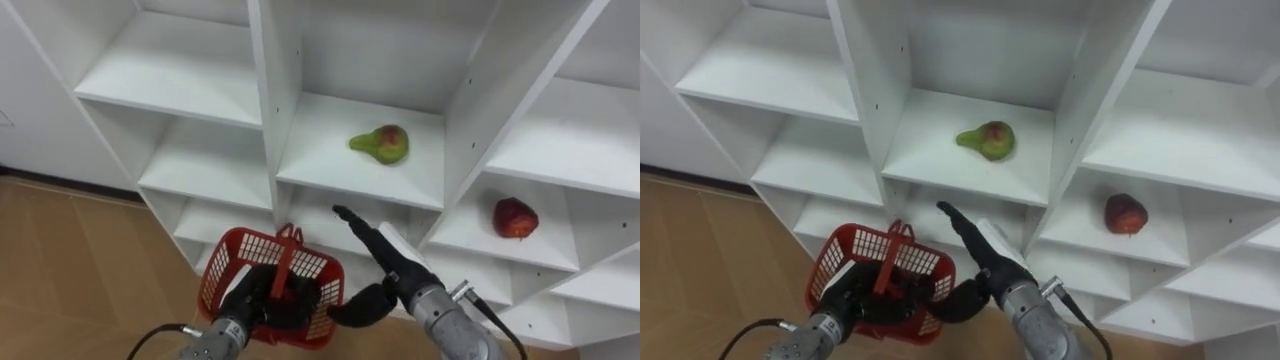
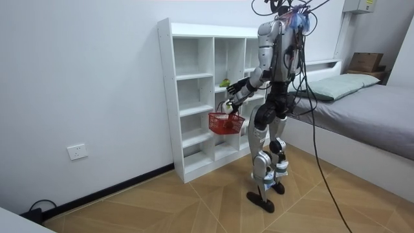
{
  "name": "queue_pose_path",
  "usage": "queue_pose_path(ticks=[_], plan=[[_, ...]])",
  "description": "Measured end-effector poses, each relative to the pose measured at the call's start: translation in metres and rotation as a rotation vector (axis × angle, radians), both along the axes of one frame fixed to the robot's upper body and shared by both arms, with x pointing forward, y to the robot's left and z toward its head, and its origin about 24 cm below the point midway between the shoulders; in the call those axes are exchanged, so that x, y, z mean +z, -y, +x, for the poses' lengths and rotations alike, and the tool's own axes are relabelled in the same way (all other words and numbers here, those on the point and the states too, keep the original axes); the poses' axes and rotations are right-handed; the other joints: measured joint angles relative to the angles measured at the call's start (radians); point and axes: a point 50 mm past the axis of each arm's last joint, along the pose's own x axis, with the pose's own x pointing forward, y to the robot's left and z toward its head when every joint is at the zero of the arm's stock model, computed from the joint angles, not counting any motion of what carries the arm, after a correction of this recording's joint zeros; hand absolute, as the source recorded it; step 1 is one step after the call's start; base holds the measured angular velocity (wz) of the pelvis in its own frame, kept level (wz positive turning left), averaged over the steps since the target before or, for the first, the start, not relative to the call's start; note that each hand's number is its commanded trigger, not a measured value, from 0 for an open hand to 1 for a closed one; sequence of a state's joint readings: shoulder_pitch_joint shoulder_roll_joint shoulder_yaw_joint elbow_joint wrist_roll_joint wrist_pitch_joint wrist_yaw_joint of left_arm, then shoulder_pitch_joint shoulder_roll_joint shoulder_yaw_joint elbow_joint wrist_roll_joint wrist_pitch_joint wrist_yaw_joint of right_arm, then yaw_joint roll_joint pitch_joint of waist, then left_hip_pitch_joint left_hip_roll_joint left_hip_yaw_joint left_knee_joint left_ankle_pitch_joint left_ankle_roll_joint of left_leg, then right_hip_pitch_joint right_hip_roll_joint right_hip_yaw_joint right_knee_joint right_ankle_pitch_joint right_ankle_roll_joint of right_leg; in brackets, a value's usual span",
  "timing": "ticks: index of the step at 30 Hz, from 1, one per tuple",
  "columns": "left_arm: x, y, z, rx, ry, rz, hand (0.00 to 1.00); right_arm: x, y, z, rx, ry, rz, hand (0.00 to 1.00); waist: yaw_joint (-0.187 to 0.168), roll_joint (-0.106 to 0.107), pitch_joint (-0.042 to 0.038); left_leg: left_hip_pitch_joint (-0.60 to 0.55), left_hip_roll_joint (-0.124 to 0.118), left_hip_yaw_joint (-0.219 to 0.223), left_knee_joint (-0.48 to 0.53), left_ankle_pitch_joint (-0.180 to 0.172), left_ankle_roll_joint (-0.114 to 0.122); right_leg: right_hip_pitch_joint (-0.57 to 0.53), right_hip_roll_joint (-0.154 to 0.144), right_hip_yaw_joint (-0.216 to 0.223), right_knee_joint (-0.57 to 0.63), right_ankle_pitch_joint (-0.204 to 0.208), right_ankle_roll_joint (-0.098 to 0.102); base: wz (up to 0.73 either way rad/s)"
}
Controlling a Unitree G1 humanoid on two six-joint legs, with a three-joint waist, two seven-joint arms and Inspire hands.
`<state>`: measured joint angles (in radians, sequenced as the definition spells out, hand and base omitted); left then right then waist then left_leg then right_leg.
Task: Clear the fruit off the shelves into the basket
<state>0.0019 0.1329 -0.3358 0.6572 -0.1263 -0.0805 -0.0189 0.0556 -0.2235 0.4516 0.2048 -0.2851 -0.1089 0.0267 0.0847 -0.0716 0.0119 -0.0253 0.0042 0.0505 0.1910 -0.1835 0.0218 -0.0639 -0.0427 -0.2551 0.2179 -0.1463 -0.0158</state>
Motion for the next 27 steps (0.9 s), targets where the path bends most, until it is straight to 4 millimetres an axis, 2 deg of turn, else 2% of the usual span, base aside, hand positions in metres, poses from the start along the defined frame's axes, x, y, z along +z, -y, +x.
queue_pose_path(ticks=[2, 6, 14, 21, 27], plan=[[0.000, 0.000, -0.001, 0.001, -0.001, 0.001, 1.00, 0.003, 0.001, 0.000, 0.008, 0.009, -0.001, 0.00, 0.006, -0.008, 0.0039, 0.007, 0.000, -0.003, -0.003, 0.000, 0.000, 0.011, 0.002, 0.001, -0.008, 0.000, 0.000, 0.00], [0.001, -0.006, -0.002, 0.006, 0.005, 0.014, 1.00, 0.007, 0.000, -0.002, 0.028, 0.020, 0.003, 0.00, 0.007, -0.018, 0.0037, 0.012, 0.000, -0.006, -0.011, -0.001, -0.001, 0.015, 0.004, 0.003, -0.013, 0.001, 0.001, 0.01], [0.002, -0.010, 0.000, 0.022, 0.018, 0.032, 1.00, 0.032, -0.005, 0.005, 0.053, 0.138, 0.008, 0.00, 0.006, -0.017, 0.0033, 0.025, 0.002, -0.005, -0.019, -0.002, -0.002, 0.028, 0.008, 0.008, -0.015, 0.001, 0.001, 0.00], [0.000, -0.017, -0.003, 0.051, 0.011, 0.052, 1.00, 0.062, -0.010, 0.008, 0.073, 0.308, -0.016, 0.00, 0.006, -0.011, 0.0055, 0.065, 0.004, 0.000, -0.031, -0.003, -0.003, 0.060, 0.013, 0.033, -0.015, 0.001, 0.001, -0.03], [-0.003, -0.018, -0.010, 0.063, -0.008, 0.047, 1.00, 0.068, -0.003, 0.013, 0.015, 0.356, -0.019, 0.00, 0.009, -0.008, 0.0046, 0.072, 0.004, -0.002, -0.029, -0.004, -0.003, 0.067, 0.014, 0.036, -0.015, 0.001, 0.001, 0.01]])
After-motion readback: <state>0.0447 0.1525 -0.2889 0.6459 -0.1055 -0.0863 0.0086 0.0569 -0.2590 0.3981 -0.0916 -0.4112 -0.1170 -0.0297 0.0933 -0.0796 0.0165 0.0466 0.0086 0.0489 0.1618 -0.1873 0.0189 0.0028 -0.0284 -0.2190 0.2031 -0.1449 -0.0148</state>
